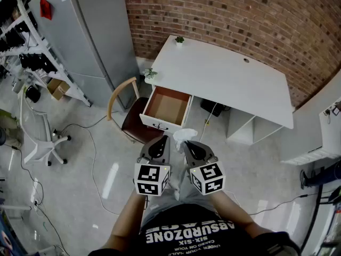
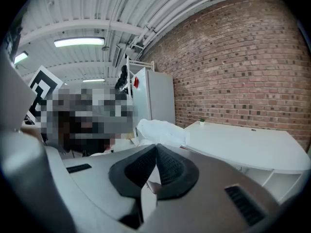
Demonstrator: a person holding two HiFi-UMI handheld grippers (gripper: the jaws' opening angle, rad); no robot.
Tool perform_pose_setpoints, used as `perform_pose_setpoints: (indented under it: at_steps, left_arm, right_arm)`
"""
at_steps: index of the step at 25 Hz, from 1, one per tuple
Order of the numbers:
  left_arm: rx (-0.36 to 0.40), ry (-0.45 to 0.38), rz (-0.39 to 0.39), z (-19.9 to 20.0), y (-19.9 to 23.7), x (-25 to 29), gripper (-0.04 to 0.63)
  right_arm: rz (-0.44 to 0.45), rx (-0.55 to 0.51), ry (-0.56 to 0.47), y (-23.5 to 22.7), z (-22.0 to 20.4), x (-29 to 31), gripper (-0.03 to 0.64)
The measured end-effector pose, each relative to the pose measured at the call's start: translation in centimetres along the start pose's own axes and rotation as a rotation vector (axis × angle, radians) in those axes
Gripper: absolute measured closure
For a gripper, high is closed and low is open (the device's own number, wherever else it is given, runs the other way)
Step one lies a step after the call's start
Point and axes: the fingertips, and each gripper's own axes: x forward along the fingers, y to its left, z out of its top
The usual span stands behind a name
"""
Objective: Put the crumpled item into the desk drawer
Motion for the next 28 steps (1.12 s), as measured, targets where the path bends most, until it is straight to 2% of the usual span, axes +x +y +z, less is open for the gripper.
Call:
perform_pose_setpoints:
  at_steps: [5,13,28]
  left_arm:
    - [-0.014,-0.003,-0.008,0.3,0.9,0.5,0.591]
    - [-0.007,0.014,0.001,0.6,2.9,3.3,0.591]
    - [-0.019,0.070,0.011,2.5,9.0,10.7,0.591]
  right_arm:
    - [-0.008,0.002,0.004,0.1,0.2,1.0,0.617]
    - [-0.034,0.016,0.011,-2.2,0.8,4.0,0.617]
    - [-0.026,0.035,0.020,-7.9,5.0,13.1,0.617]
